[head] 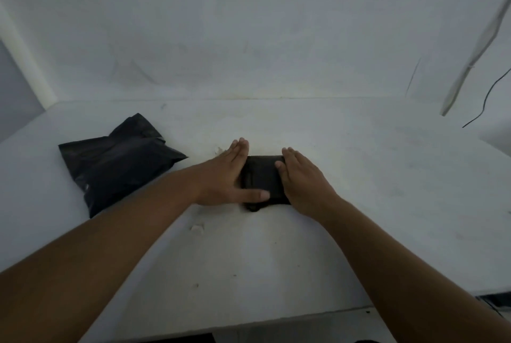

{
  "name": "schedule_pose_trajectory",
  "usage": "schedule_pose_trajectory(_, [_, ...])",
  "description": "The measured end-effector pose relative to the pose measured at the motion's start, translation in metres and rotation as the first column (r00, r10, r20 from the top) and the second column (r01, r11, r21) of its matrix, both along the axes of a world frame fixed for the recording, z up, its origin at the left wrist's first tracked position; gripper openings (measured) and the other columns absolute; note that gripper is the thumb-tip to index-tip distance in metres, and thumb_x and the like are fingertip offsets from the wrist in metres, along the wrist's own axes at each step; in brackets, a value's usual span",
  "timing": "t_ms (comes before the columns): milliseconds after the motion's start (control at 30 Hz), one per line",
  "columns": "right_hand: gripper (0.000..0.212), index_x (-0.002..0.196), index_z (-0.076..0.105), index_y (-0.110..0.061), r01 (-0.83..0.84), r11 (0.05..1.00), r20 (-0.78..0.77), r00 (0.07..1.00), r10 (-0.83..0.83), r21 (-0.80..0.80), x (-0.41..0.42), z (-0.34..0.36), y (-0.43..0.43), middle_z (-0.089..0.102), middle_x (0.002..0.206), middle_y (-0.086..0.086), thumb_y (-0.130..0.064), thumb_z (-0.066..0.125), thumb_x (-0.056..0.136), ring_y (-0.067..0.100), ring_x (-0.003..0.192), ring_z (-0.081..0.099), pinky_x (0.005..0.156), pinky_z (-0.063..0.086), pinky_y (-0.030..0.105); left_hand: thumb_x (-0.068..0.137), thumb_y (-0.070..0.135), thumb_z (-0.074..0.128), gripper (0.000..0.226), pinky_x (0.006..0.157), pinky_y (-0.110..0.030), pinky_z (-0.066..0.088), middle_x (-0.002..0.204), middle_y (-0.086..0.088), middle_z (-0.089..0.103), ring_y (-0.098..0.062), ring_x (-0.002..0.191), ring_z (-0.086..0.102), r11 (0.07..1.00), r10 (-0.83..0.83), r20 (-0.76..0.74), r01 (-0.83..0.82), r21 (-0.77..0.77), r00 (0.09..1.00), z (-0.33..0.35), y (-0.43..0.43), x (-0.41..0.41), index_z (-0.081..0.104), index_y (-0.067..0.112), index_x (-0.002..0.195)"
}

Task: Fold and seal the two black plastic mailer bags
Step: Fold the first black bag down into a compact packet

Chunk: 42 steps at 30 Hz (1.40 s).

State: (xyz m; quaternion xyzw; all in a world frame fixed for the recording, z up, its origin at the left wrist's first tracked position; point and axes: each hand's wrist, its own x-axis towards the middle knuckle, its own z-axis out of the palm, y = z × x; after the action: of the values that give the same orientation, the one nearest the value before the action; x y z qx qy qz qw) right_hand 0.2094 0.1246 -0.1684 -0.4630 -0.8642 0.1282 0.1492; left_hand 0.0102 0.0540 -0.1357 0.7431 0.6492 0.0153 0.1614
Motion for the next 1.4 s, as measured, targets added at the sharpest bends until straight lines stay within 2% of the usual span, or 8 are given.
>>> schedule_pose_trajectory(100, [0.062,0.154,0.024,-0.005,-0.006,1.0,0.012,1.0,0.006,0.025,0.001,-0.001,0.0,0.029,0.16,0.014,-0.042,0.016,0.106,0.026,0.149,0.024,0.123,0.019,0.039,0.092,0.074,0.016,0.09,0.125,-0.035,-0.003,0.162,0.008,-0.026,-0.003,0.147,-0.024,0.993,0.018,0.193,-0.039,0.108,0.981,-0.002,0.003,0.006,-0.022,0.021,0.154])
schedule_pose_trajectory(200, [0.067,0.154,0.025,-0.005,-0.013,1.0,0.003,1.0,0.013,0.029,0.002,-0.001,-0.001,0.03,0.16,0.014,-0.048,0.012,0.104,0.025,0.149,0.024,0.123,0.019,0.037,0.101,0.059,0.011,0.076,0.125,-0.037,-0.003,0.163,0.001,-0.025,-0.011,0.151,-0.019,0.999,-0.014,-0.114,0.019,0.043,0.993,-0.022,0.0,0.009,-0.025,0.017,0.153])
schedule_pose_trajectory(633, [0.053,0.152,0.031,-0.006,0.023,0.997,-0.073,0.997,-0.028,-0.069,0.001,0.007,0.0,0.038,0.155,0.012,-0.035,0.027,0.108,0.025,0.143,0.035,0.116,0.026,0.033,0.084,0.081,0.031,0.106,0.122,-0.036,0.021,0.166,-0.01,0.006,-0.02,0.153,0.013,0.973,0.02,-0.2,0.027,0.23,0.98,-0.017,-0.039,0.026,0.008,0.01,0.159])
schedule_pose_trajectory(733, [0.05,0.149,0.034,-0.004,0.027,0.995,-0.091,0.995,-0.036,-0.092,0.001,0.011,-0.002,0.043,0.151,0.014,-0.032,0.027,0.108,0.027,0.139,0.038,0.111,0.028,0.031,0.087,0.063,0.049,0.07,0.087,-0.04,0.055,0.128,-0.013,0.066,-0.028,0.107,0.068,0.791,-0.008,-0.262,0.167,0.589,0.965,-0.021,-0.041,0.021,0.064,0.008,0.127])
schedule_pose_trajectory(833, [0.047,0.144,0.04,-0.003,0.033,0.992,-0.091,0.995,-0.044,-0.124,0.002,0.014,-0.002,0.047,0.146,0.016,-0.031,0.027,0.109,0.028,0.135,0.041,0.107,0.029,0.03,0.087,0.019,0.069,0.022,0.059,-0.037,0.056,0.101,-0.012,0.075,-0.029,0.073,0.071,0.584,-0.087,-0.359,0.34,0.737,0.929,-0.029,-0.042,0.016,0.074,0.005,0.102])
schedule_pose_trajectory(967, [0.045,0.138,0.043,0.0,0.04,0.987,-0.091,0.994,-0.055,-0.157,0.003,0.017,-0.002,0.049,0.141,0.018,-0.03,0.026,0.109,0.029,0.132,0.042,0.105,0.03,0.033,0.077,-0.003,0.067,0.022,0.056,-0.037,0.055,0.094,-0.011,0.075,-0.029,0.071,0.07,0.543,-0.1,-0.407,0.393,0.742,0.908,-0.033,-0.046,-0.003,0.074,0.004,0.097])
schedule_pose_trajectory(1167, [0.045,0.133,0.046,0.003,0.044,0.986,-0.1,0.993,-0.06,-0.16,0.001,0.019,-0.003,0.052,0.136,0.021,-0.03,0.026,0.109,0.032,0.127,0.045,0.099,0.031,0.034,0.073,0.045,0.062,0.052,0.062,-0.033,0.054,0.102,0.004,0.065,-0.017,0.092,0.059,0.709,0.031,-0.078,0.033,0.704,0.997,-0.021,-0.059,0.027,0.061,0.015,0.115])
schedule_pose_trajectory(1400, [0.042,0.127,0.049,0.0,0.033,0.985,-0.111,0.992,-0.052,-0.169,0.002,0.02,-0.002,0.055,0.128,0.019,-0.031,0.027,0.109,0.033,0.125,0.047,0.094,0.032,0.034,0.08,0.044,0.073,0.031,0.062,-0.029,0.046,0.08,0.012,0.062,-0.006,0.072,0.056,0.823,0.151,0.265,-0.269,0.5,0.952,-0.022,-0.052,0.029,0.054,0.026,0.096])
